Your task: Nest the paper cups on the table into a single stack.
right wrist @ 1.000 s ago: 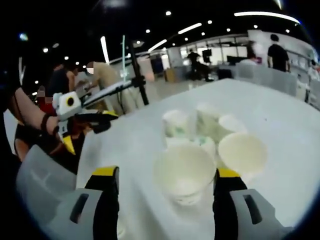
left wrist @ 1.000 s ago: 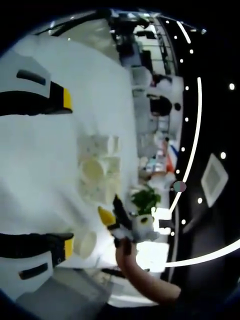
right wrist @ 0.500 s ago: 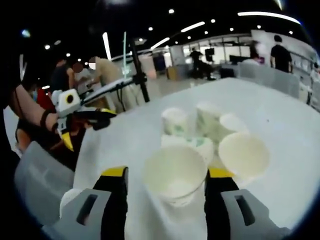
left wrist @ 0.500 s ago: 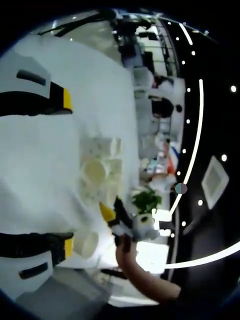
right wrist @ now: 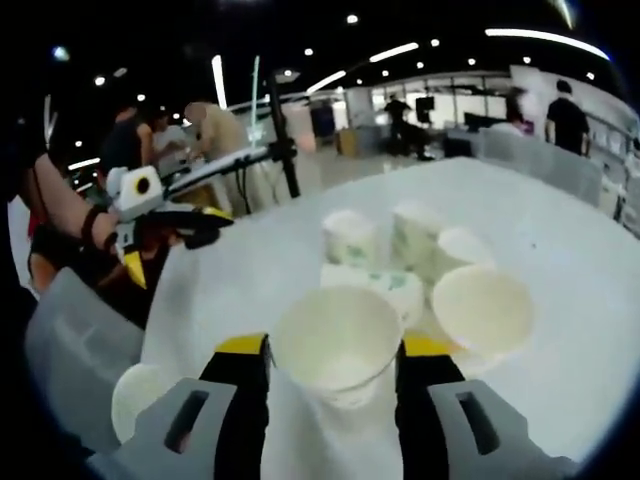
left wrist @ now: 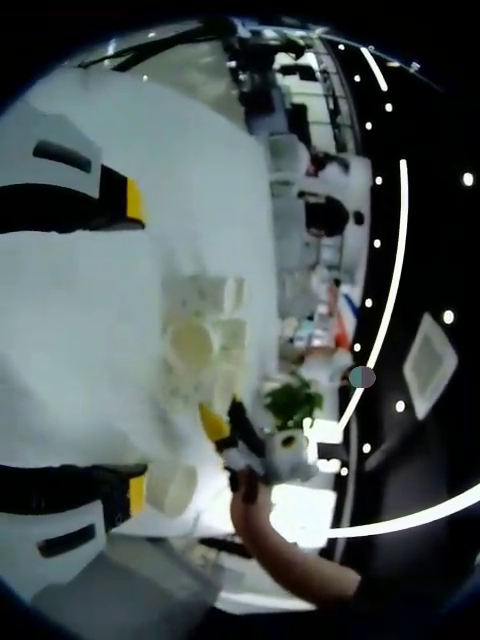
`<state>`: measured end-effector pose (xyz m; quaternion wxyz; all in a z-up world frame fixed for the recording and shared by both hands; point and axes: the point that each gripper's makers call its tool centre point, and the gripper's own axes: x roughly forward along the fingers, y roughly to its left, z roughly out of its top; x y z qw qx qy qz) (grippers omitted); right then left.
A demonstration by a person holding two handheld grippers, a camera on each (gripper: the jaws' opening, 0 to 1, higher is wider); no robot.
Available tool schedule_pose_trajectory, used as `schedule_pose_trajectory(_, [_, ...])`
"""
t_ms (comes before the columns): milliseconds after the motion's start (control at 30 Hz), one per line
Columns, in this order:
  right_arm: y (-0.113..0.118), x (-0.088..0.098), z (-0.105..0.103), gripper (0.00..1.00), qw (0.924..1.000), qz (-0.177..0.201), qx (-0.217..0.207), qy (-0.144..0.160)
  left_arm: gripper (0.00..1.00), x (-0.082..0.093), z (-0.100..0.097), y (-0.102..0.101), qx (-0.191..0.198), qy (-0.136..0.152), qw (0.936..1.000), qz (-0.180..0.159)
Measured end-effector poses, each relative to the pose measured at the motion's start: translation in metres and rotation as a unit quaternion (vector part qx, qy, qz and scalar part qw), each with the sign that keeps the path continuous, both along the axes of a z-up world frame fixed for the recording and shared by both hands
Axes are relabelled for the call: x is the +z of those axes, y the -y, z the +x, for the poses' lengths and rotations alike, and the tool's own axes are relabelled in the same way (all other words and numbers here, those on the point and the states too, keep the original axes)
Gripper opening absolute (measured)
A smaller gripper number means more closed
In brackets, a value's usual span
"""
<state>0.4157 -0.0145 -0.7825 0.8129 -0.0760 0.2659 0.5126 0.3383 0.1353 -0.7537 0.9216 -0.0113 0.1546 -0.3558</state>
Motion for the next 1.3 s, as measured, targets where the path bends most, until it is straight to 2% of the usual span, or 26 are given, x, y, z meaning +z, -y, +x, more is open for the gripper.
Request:
schedule_pose_trajectory(433, [0.001,0.002,0.001,0.43,1.0000,0.003,-0.001,-0.005,0.94,-0.004,-0.001,0.001,-0.002,-0.003,1.0000,-0.001])
schedule_pose_trajectory(633, [0.003,0.010,0.003,0.42,0.9999,0.008,-0.006,-0.002,0.93,-0.001,0.001,0.000,-0.003,-0.005,1.0000,-0.003])
schedule_pose_trajectory(1300, [0.027,0.024,-0.003,0.42,0.9995,0.012,-0.028,0.011,0.93,0.008,-0.001,0.006,-0.012,0.007,0.9999,0.004])
